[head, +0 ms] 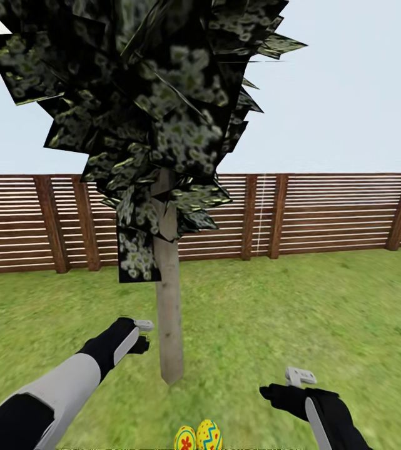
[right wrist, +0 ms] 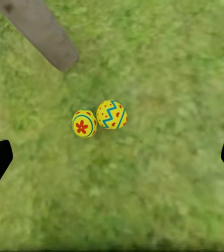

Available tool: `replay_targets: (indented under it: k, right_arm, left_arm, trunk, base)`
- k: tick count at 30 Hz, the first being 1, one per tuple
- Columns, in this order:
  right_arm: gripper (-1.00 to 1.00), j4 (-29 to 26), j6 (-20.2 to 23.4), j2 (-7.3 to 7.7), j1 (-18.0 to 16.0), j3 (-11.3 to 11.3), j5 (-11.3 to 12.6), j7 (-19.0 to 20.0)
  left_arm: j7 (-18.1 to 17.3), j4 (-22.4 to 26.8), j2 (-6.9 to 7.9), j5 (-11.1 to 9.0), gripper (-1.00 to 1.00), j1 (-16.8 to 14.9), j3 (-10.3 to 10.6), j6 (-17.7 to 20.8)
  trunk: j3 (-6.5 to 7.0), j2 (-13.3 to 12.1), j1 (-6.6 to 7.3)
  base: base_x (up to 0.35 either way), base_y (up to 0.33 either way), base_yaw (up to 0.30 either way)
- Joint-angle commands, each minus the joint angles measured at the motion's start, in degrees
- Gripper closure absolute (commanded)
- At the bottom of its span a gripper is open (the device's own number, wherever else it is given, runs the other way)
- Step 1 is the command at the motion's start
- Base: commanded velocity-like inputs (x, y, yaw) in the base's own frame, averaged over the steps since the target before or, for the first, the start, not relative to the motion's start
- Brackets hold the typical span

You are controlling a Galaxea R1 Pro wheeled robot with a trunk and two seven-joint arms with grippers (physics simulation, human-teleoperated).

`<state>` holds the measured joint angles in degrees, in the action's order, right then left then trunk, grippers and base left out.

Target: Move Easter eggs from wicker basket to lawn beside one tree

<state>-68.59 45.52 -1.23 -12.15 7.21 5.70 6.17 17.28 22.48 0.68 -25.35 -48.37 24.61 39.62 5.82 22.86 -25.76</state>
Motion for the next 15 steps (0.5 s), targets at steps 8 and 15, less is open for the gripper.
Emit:
replay_targets:
  k: [8, 15]
  right_arm:
    - [-1.00, 1.8, 0.4, 0.61, 0.0, 0.2, 0.3, 0.2]
    - [-1.00, 2.2, 0.4, 0.76, 0.8, 0.1, 0.2, 0.2]
  left_arm:
    - [0.4, -5.5, 0.09, -0.7, -1.00, 0.0, 0.4, -7.7]
    - [0.4, -6.4, 0.10, -0.7, -1.00, 0.7, 0.4, -11.5]
  trunk:
    - [-0.75, 0.1, -0.02]
    - [-1.39, 0.1, -0.02]
  base:
    - [0.000, 0.000, 0.077]
    - [0.000, 0.000, 0.088]
